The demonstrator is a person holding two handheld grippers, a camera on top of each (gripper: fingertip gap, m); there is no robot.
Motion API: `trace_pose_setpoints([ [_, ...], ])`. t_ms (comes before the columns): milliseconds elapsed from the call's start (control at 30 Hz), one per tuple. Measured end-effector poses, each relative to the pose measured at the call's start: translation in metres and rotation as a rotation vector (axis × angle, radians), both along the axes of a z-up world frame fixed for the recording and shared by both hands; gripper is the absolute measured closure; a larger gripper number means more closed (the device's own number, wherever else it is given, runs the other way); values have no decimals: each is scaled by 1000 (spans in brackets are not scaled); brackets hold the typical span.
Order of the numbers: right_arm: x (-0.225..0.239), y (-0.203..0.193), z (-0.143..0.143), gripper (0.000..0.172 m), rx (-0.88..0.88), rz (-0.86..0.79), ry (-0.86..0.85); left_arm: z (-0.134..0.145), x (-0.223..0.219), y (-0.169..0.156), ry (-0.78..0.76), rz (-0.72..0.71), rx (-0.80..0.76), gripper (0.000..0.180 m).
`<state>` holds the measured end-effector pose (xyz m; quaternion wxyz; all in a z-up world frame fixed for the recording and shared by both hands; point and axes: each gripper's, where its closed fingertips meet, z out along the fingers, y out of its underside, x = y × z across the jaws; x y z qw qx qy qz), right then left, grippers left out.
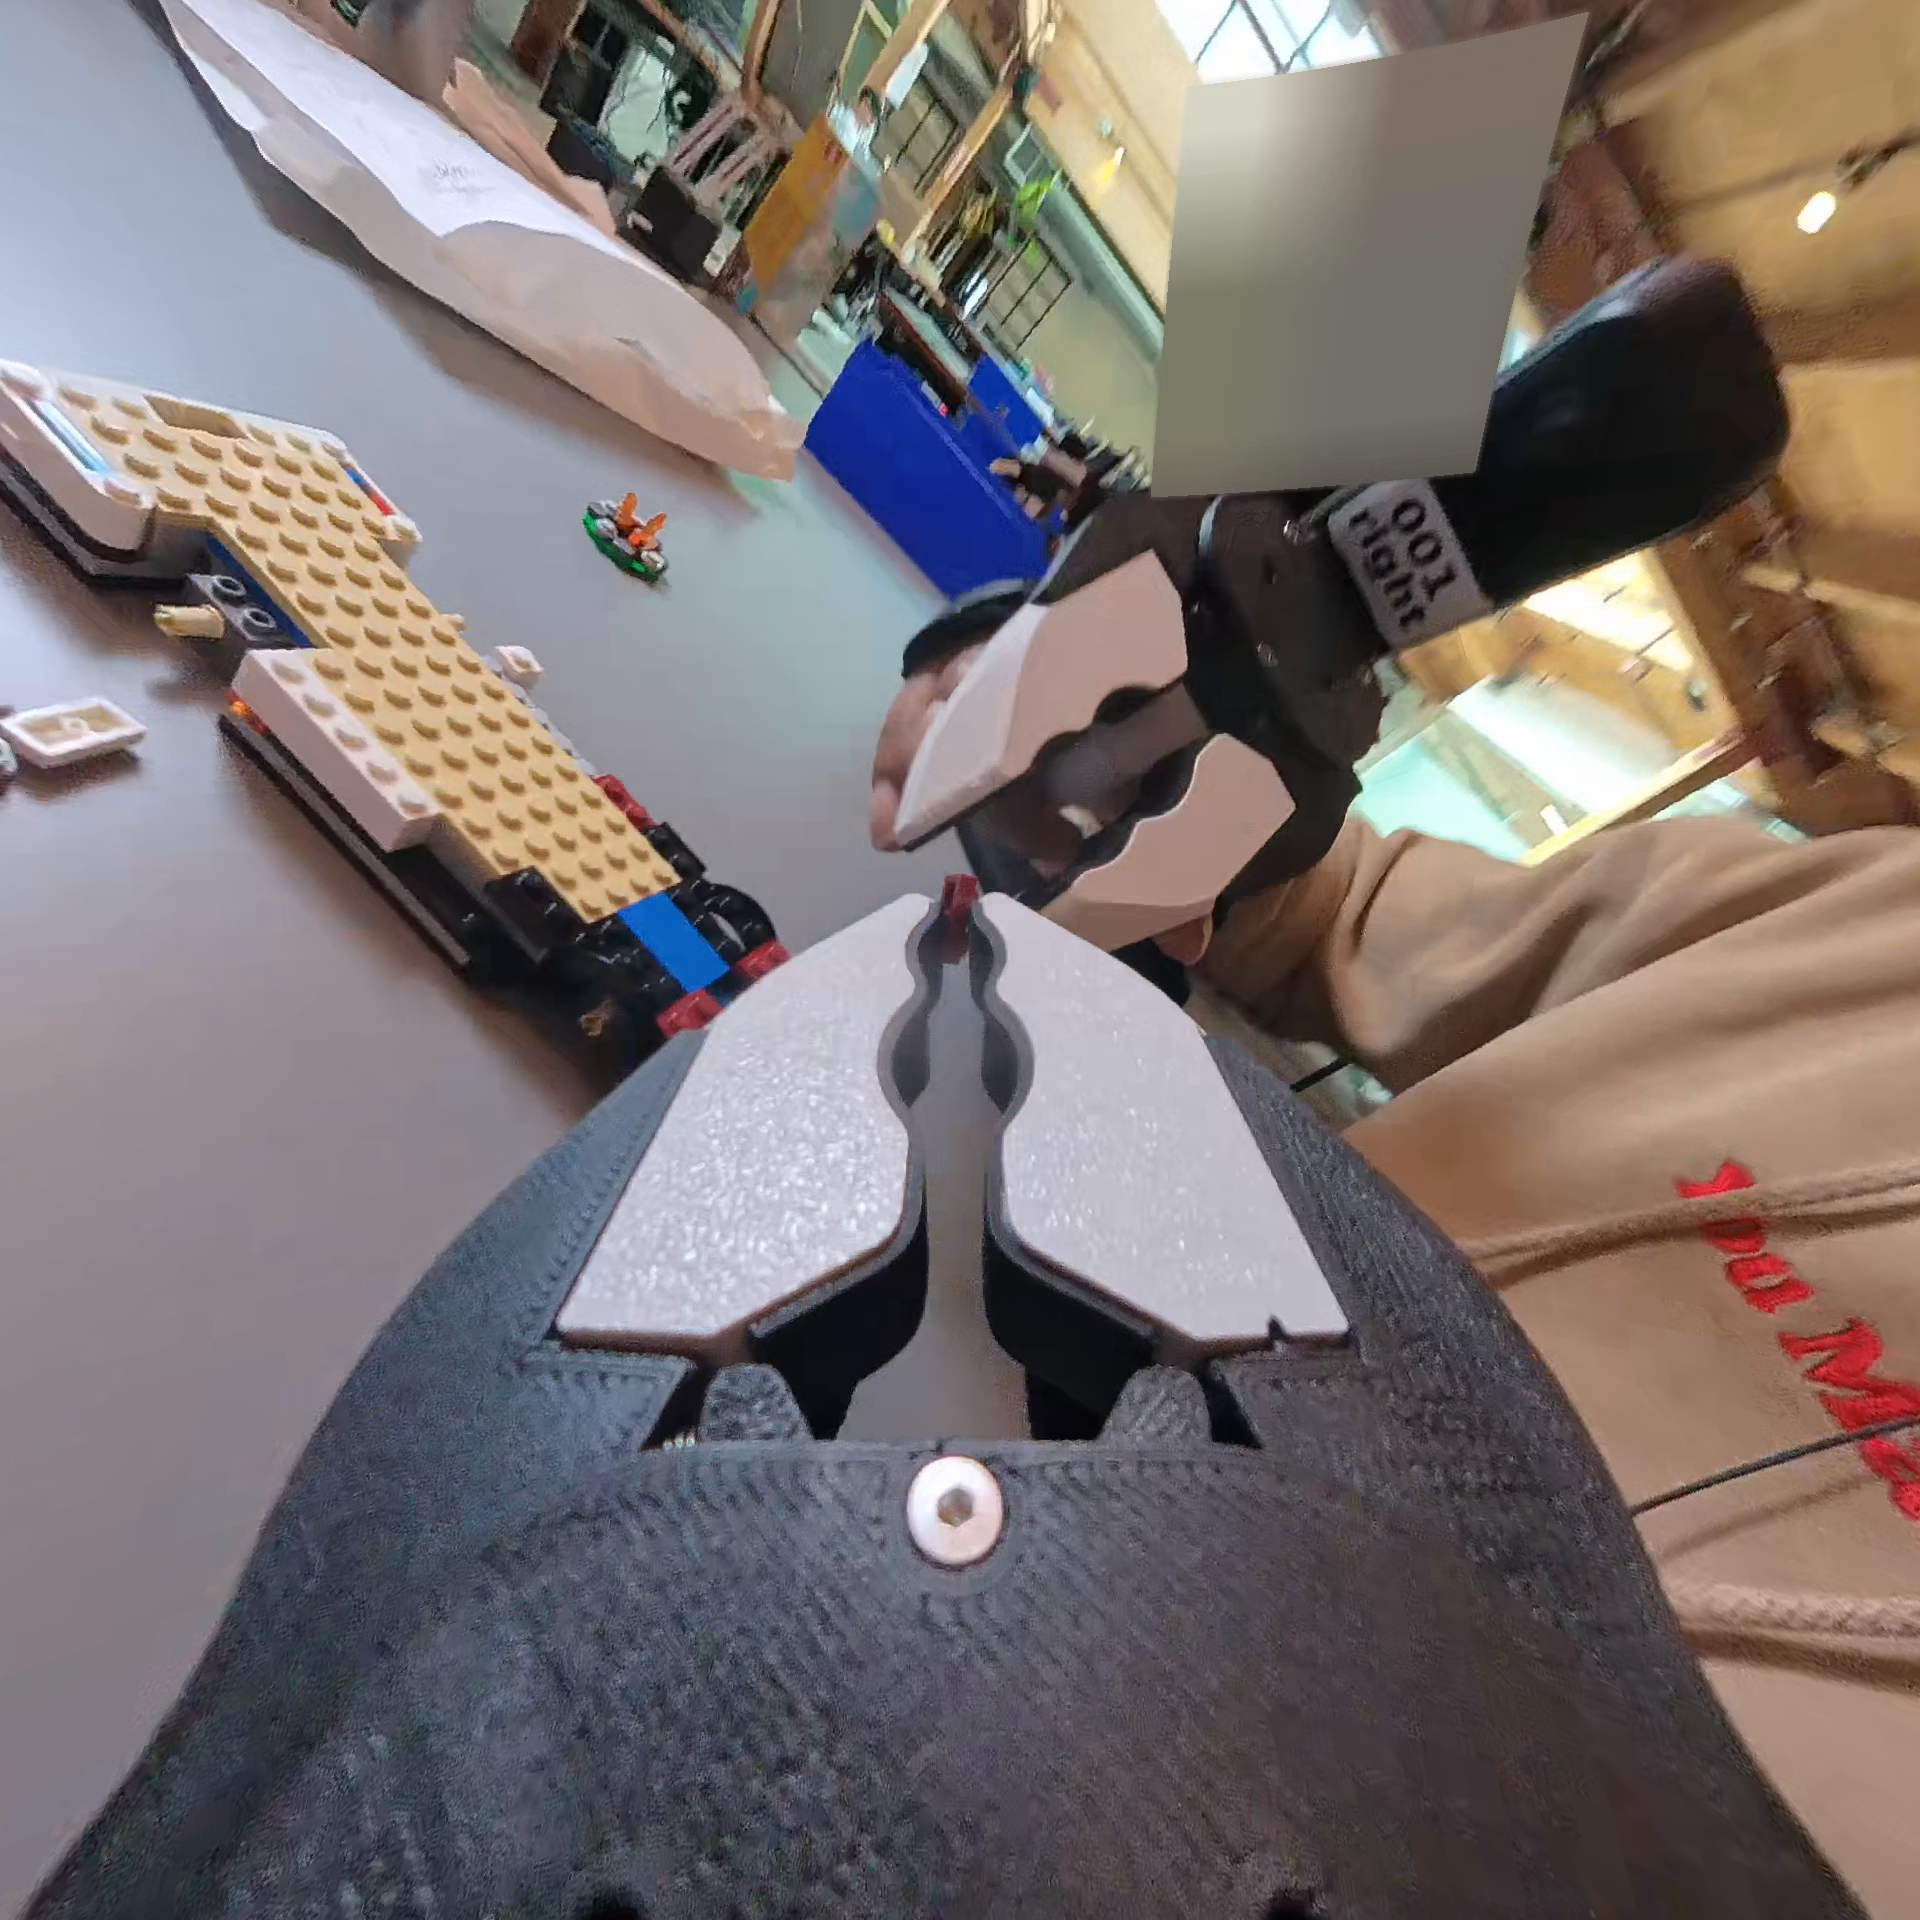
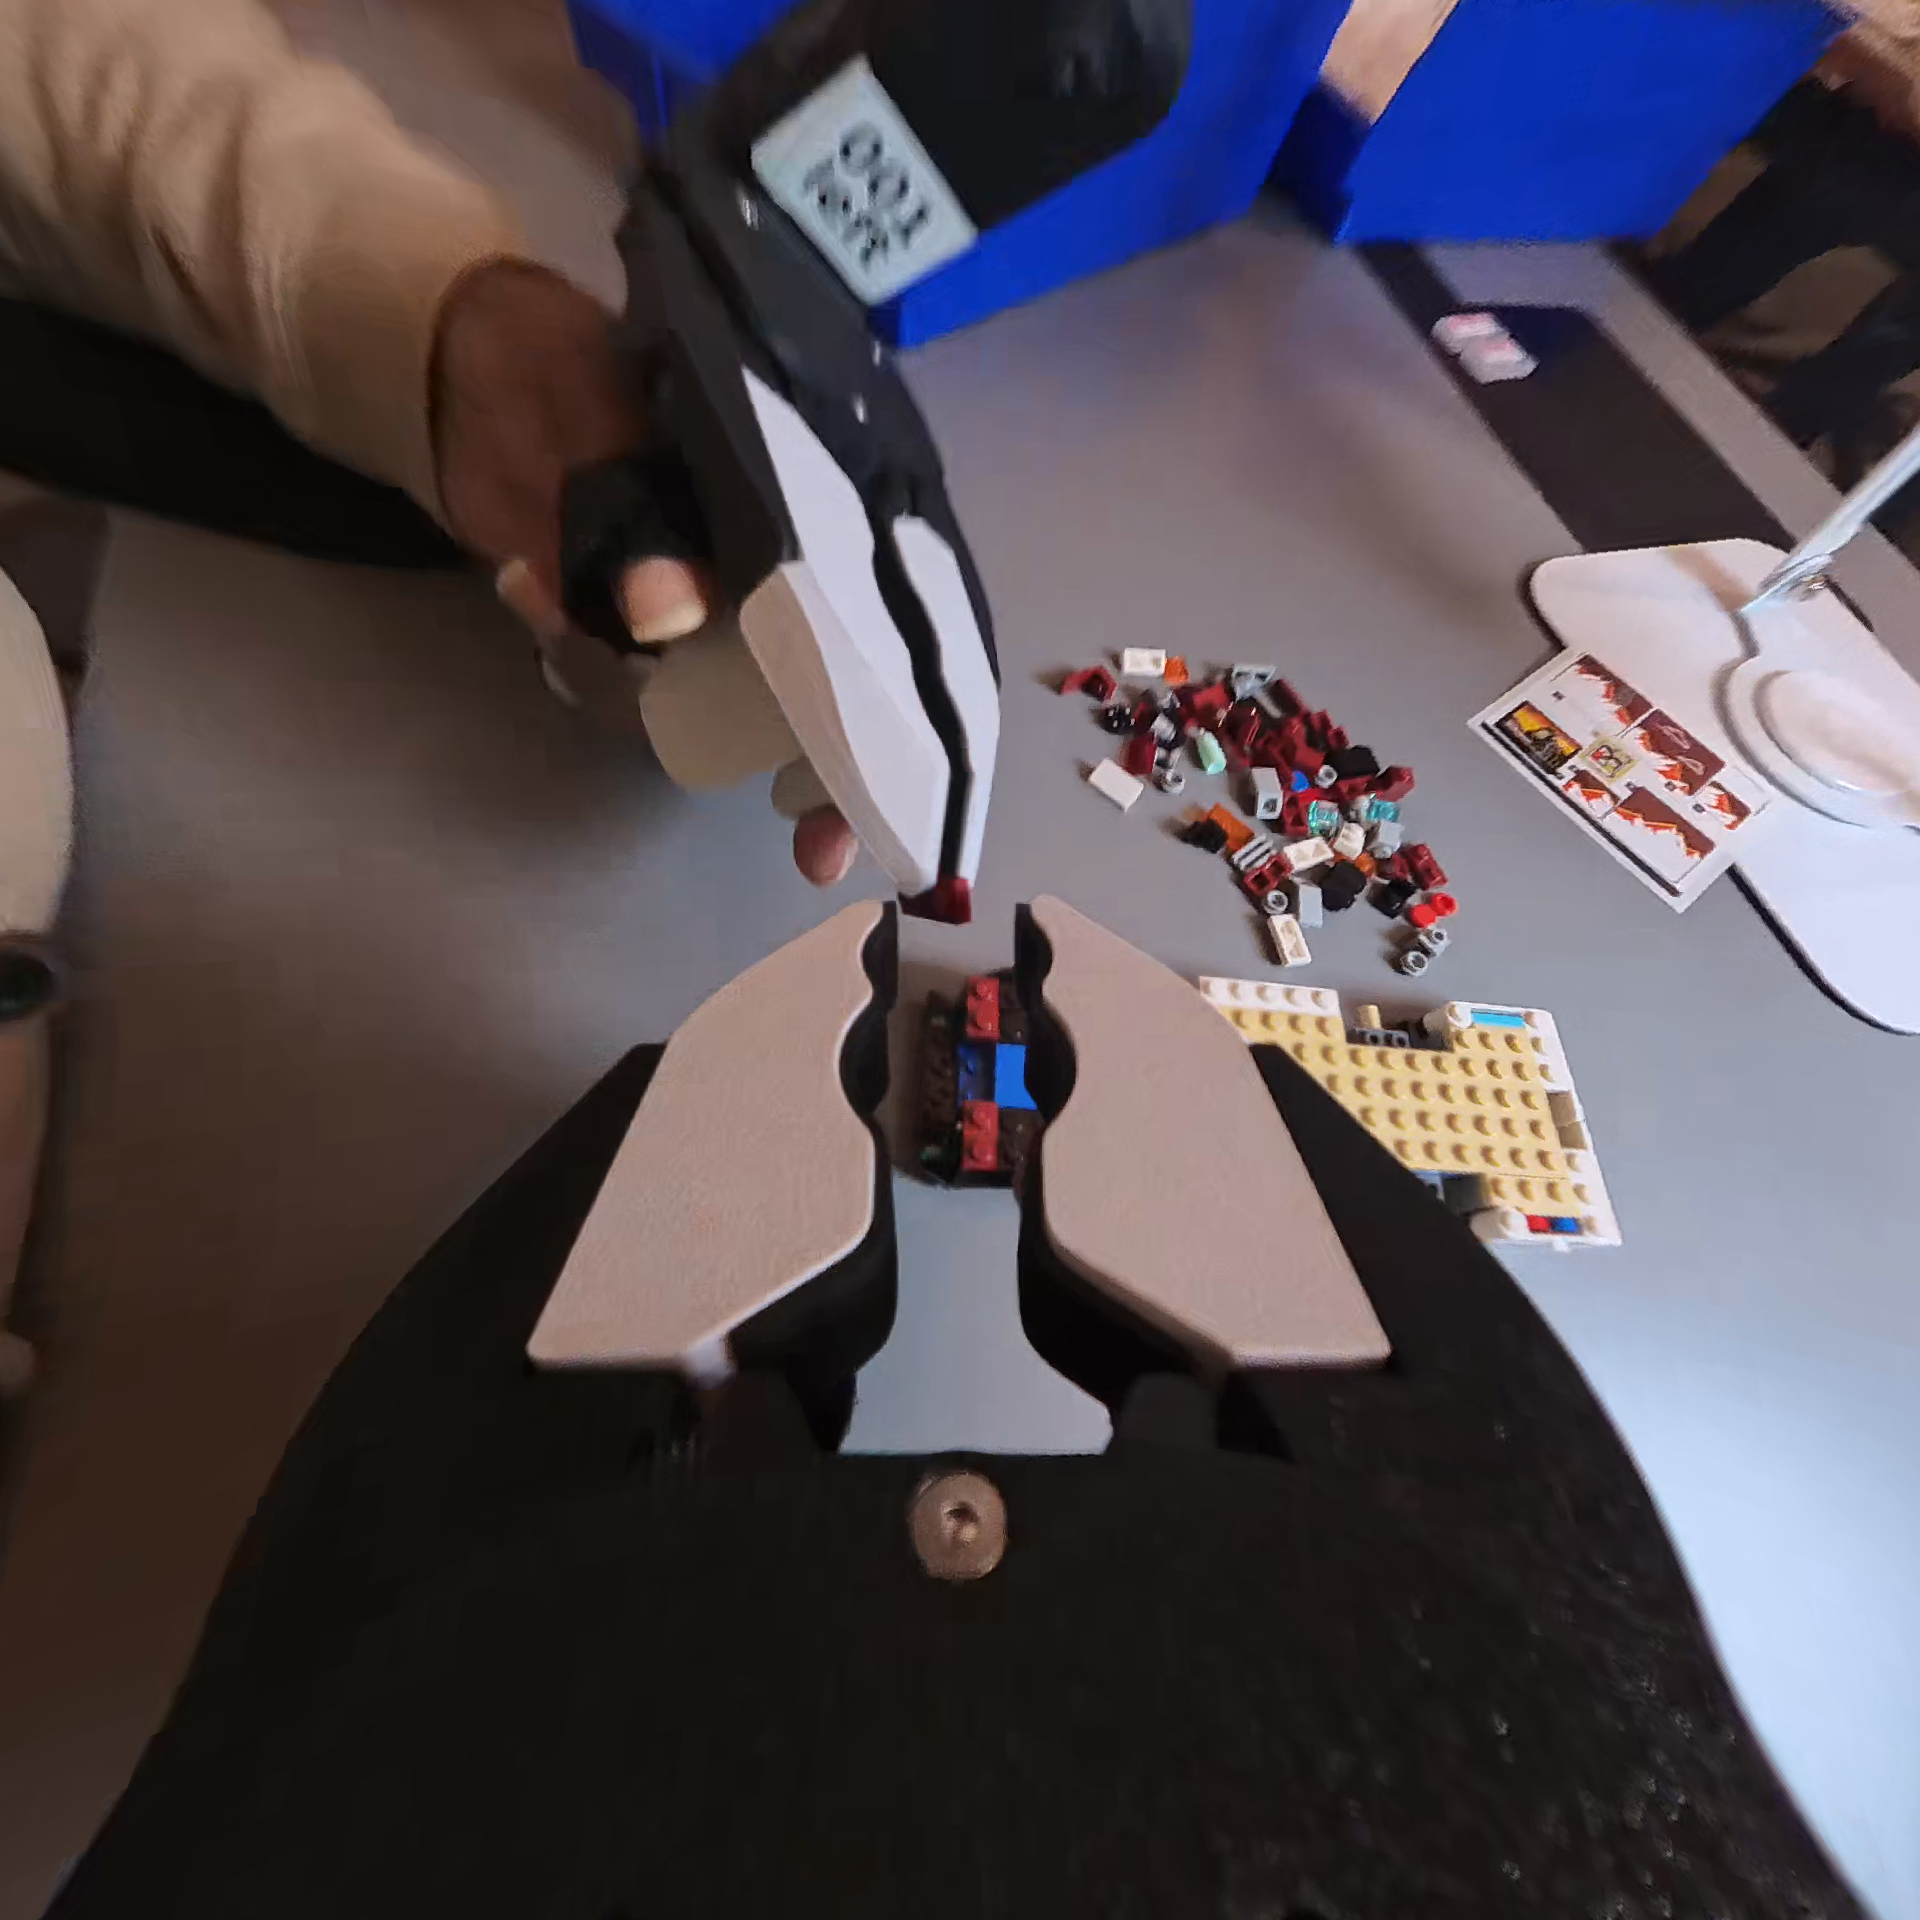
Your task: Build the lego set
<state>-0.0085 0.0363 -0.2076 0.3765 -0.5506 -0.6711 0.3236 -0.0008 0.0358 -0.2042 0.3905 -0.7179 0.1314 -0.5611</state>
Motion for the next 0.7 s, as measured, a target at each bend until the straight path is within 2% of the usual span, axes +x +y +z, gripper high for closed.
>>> trace_pose_setpoints([
  [100, 2, -4, 13, 155, -56, -63, 117, 9, 1, 1, -153, 10, -58, 176],
  [167, 3, -5, 15, 155, -28, -91, 149, 13, 0, 1, -214, 19, -79, 176],
  [433, -7, -2, 17, 153, 131, -116, 163, 19, -2, 2, -308, 28, -131, 177],
  [567, -12, -1, 19, 154, 202, -57, 147, 21, -6, 3, -309, 23, -127, 177],
  [700, -9, -5, 19, 154, 266, 108, 111, 24, -5, -3, -294, -48, -109, 171],
])
